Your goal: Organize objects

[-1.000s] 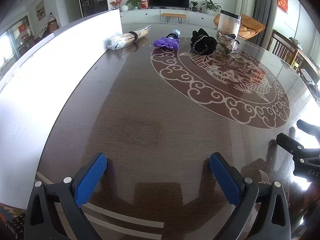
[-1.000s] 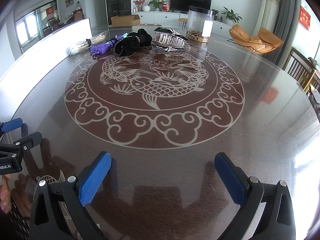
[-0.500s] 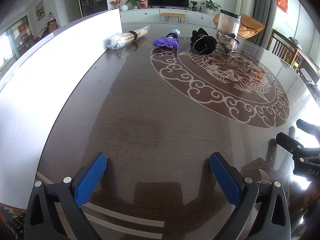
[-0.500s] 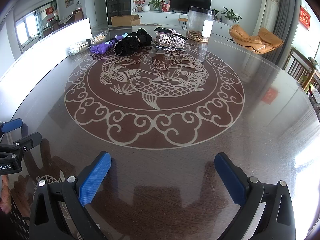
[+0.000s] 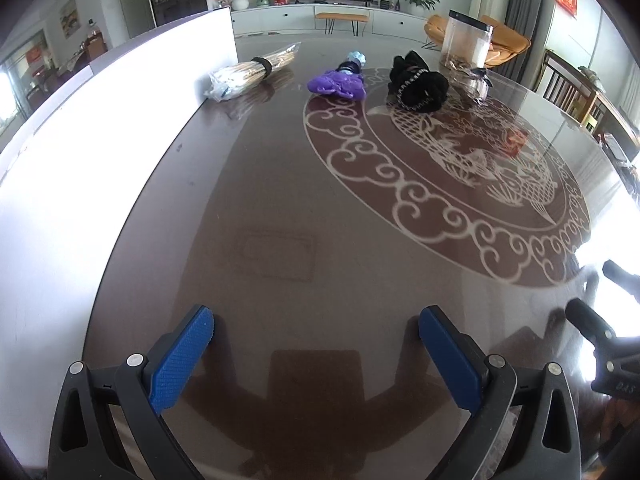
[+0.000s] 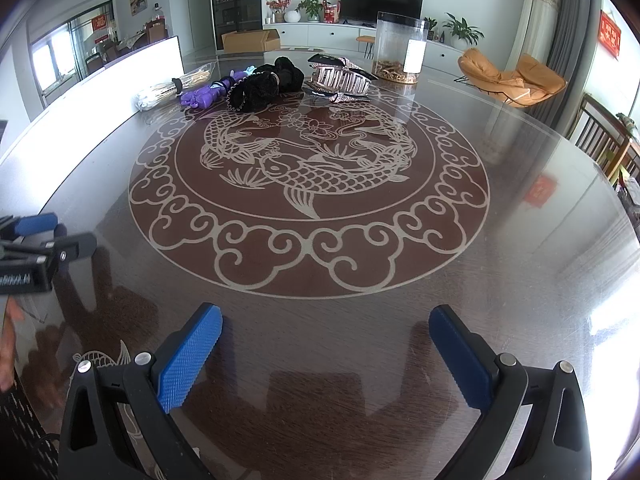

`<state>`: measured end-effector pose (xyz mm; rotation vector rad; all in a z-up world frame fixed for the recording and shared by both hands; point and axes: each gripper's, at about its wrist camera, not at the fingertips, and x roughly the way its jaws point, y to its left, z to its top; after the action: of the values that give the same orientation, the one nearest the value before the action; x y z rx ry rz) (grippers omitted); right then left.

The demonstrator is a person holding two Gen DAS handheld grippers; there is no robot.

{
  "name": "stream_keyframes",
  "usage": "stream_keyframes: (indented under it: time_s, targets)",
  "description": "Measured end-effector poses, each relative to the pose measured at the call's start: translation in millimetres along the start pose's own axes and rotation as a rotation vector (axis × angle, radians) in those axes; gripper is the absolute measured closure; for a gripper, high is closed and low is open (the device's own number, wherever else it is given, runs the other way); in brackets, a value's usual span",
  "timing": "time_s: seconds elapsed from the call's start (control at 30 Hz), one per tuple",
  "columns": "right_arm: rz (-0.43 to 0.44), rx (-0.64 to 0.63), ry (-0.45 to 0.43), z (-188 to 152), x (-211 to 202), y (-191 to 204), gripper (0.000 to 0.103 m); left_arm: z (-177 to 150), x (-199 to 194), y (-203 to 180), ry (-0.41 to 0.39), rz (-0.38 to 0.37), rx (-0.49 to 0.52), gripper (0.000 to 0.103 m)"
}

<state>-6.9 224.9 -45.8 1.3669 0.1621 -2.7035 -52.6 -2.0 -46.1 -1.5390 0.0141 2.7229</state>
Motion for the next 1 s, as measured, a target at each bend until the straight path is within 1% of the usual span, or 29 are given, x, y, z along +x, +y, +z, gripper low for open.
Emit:
stream_keyframes:
  time_s: [0.13,0.23,0.33,0.53,0.6,0.67,0.7,0.83,0.93,1.0]
  targets:
    - [0.0,0.0,0.0,0.2,0.1,-0.2,0.0,-1.0,-0.1,2.2,-0.027,-0.013,0.019,0.0]
    - [0.0,0.0,0.0,0.2,0.0,0.0,0.0,-4.3,-2.0,0.8,-0.049,0.0,0.004,0.0]
    - [0.0,0.0,0.0,0.2,0.0,0.1,0.0,-4.9,-3.0,-0.3,-0.045,0.009,-0.007,0.0]
    - [-0.001,0.001,0.0,0.4,0.0,0.1,0.0,2.5,0.9,2.7,-0.017,-0.035,0.061,0.0]
    - [0.0,0.003,0.0,0.4,0.0,0.0,0.0,0.7,0.6,3.1,-0.027,-0.044,0.074,0.0]
    - [0.008,0.016,0.007,1.3,2.5,-2.2,0.0,-5.3,-2.3,6.1,-0.058,-0.05,0.079,0.0]
    - [0.019,0.029,0.013,1.4,4.0,-4.4,0.0,-6.9,-3.3,8.2,-0.058,-0.047,0.072,0.0]
    - [0.014,0.037,0.017,2.6,5.1,-4.8,0.0,-8.9,-4.9,12.7,-0.062,-0.036,0.052,0.0]
    - [0.029,0.015,0.033,13.7,12.2,-3.0,0.0,-9.3,-4.3,11.8,-0.066,-0.033,0.048,0.0]
    - [0.052,-0.017,0.07,33.1,25.5,-1.6,0.0,-8.8,-3.9,11.7,-0.067,-0.032,0.047,0.0]
